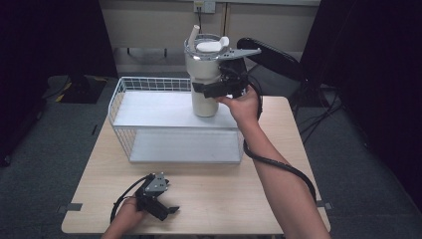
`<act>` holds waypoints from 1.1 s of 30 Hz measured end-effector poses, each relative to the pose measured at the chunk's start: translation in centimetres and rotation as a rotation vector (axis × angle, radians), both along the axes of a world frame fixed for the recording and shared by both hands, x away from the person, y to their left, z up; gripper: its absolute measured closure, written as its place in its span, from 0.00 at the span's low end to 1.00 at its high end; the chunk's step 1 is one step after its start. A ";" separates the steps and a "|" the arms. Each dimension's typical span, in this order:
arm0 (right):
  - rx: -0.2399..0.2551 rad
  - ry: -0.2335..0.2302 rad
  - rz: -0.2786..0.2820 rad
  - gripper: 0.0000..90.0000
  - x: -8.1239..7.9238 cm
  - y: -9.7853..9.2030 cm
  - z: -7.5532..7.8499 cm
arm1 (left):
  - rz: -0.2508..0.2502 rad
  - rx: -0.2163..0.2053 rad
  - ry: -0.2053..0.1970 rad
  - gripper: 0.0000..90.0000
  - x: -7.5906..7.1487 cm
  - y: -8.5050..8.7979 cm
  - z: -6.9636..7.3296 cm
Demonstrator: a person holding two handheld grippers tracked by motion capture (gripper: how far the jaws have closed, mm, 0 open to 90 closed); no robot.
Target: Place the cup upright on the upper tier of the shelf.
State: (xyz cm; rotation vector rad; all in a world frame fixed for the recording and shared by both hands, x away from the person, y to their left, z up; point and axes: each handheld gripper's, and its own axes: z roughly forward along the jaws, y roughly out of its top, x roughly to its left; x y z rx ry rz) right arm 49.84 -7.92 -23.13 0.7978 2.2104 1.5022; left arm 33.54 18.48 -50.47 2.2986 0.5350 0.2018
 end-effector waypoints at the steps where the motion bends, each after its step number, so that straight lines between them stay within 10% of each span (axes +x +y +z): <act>1: 0.001 0.001 -0.001 0.10 0.1 0.0 0.0 | 0.000 0.000 0.000 0.00 0.0 0.0 0.0; 33: 0.031 -0.016 0.007 0.09 0.2 -0.3 -2.1 | -0.001 0.002 -0.003 0.00 0.0 0.0 0.0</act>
